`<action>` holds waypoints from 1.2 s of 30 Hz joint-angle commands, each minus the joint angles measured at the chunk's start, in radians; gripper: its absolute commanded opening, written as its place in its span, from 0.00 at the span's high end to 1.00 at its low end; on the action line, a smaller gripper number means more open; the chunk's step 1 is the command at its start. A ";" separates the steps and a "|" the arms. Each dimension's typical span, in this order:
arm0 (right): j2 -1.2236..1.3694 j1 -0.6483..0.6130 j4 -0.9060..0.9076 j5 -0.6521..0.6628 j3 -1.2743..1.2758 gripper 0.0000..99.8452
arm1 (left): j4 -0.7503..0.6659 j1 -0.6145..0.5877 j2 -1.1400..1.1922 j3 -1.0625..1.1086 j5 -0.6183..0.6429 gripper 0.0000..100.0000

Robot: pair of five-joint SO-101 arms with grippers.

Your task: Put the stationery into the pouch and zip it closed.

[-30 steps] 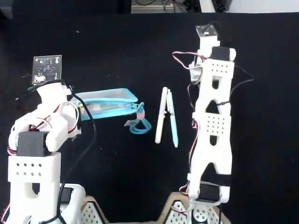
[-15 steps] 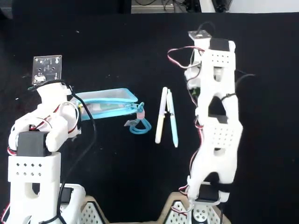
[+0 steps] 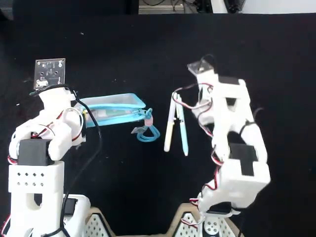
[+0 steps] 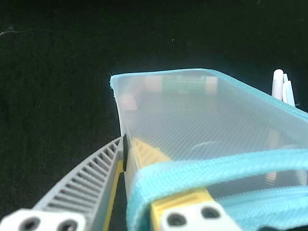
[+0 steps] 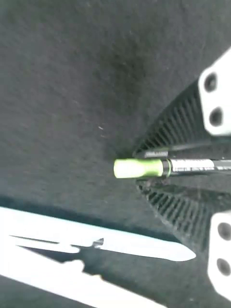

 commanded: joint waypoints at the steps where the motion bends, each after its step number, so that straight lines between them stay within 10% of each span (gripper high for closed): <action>1: -0.056 -0.008 0.035 0.060 0.028 0.79 | 0.005 -0.012 0.003 0.010 -0.006 0.97; 19: 0.125 -0.003 0.120 0.083 -0.122 0.98 | 0.003 -0.012 0.003 0.010 -0.006 0.97; 36: -0.754 -0.077 0.345 0.049 0.022 0.99 | 0.003 -0.012 0.003 0.010 -0.006 0.97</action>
